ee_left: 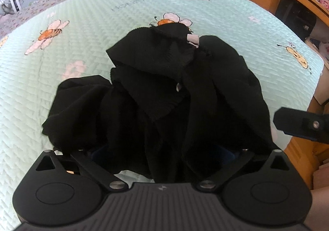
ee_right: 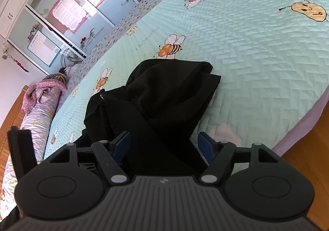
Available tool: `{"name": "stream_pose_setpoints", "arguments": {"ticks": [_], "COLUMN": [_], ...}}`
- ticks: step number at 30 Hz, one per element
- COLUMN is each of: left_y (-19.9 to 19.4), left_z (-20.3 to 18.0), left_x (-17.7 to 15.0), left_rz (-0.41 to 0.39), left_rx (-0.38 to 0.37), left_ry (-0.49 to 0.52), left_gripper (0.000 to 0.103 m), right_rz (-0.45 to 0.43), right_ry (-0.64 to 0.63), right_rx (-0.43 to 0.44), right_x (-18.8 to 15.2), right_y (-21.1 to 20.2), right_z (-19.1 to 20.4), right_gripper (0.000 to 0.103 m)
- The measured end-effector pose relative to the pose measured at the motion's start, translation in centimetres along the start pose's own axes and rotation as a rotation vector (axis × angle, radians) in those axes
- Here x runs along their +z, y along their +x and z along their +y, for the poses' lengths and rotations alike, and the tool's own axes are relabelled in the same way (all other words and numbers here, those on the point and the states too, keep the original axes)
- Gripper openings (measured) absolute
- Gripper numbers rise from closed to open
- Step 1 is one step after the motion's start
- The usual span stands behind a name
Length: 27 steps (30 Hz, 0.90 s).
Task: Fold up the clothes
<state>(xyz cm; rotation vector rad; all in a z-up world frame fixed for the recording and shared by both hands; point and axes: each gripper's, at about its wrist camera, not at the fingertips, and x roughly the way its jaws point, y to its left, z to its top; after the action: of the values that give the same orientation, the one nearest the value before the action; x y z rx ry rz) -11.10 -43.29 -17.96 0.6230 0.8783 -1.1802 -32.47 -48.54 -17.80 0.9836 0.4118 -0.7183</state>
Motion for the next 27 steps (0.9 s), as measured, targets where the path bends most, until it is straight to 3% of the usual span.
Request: {"name": "stream_pose_setpoints", "arguments": {"ticks": [4,6,7,8,11,18,24,27], "left_y": [0.9,1.0,0.9,0.8,0.2,-3.5,-6.7,-7.2], "left_z": [0.1,0.0,-0.1,-0.4,-0.7,-0.7,0.0,1.8], "left_x": [0.3,0.3,0.4,0.5,0.8,2.7,5.7,7.1], "left_rz": [-0.004,-0.027,-0.034,-0.040,-0.069,-0.211,-0.357,-0.361], "left_rx": [-0.019,-0.039,-0.054,-0.060,-0.067,-0.080,-0.003,0.041], "left_ry": [-0.011,-0.007,-0.004,-0.002,0.002,0.023,0.055,0.021], "left_gripper": [0.103,0.087,0.066,0.056,0.039,0.030,0.028,0.028], "right_rz": [0.007,0.009,0.010,0.009,0.007,0.008,-0.007,-0.022], "right_ry": [0.014,0.021,0.025,0.028,0.041,0.055,0.059,0.055], "right_rx": [-0.012,-0.019,-0.022,-0.025,-0.034,-0.036,-0.036,-0.029], "right_x": [0.0,0.0,-0.1,-0.1,-0.2,-0.4,0.0,0.1], "right_y": [0.2,0.2,0.2,0.2,0.0,-0.2,-0.8,-1.3], "right_z": [-0.6,-0.9,-1.1,-1.2,-1.6,-1.9,-2.0,-1.9], "right_gripper": [0.073,0.073,0.073,0.073,0.073,0.073,0.074,0.074]}}
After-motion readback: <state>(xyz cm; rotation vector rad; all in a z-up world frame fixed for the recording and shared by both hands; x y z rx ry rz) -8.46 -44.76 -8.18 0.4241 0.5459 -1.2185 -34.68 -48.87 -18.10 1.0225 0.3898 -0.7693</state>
